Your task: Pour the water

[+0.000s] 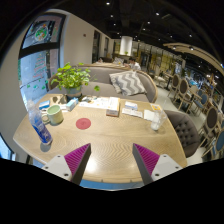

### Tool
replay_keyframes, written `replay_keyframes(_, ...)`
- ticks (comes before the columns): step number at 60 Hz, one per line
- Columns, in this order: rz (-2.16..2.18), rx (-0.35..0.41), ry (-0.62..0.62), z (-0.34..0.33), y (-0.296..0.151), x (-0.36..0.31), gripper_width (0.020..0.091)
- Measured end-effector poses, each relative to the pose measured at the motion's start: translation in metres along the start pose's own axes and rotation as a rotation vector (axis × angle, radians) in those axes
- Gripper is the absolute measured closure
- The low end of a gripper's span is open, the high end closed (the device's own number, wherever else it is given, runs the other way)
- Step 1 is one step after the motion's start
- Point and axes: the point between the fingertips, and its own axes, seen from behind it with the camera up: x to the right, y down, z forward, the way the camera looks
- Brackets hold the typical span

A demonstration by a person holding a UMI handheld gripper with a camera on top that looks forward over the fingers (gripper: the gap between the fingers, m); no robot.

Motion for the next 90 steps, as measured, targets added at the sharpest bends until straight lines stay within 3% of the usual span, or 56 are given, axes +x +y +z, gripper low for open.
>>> replay_keyframes(7,0.0,-0.035,0.018,-0.004,0.018,-0.007,0.0247)
replay_keyframes(17,0.049,-0.094,0.037,-0.022,0.068,-0.083,0.0247)
replay_keyframes(31,0.059,-0.096,-0.017,-0.035,0.103,-0.2,0.0247)
replay_keyframes(46,0.111,0.067,-0.122,0.005,0.046,-0.309,0.0242)
replay_keyframes(60,0.134,0.183,-0.081,0.087,-0.011,-0.338,0.0244)
replay_keyframes(64,0.121,0.207,-0.054,0.105,-0.019,-0.337,0.0321)
replay_keyframes(72,0.12,0.241,-0.028,0.121,-0.028,-0.337,0.0601)
replay_keyframes(90,0.07,0.244,-0.035,0.121,-0.03,-0.344,0.0759)
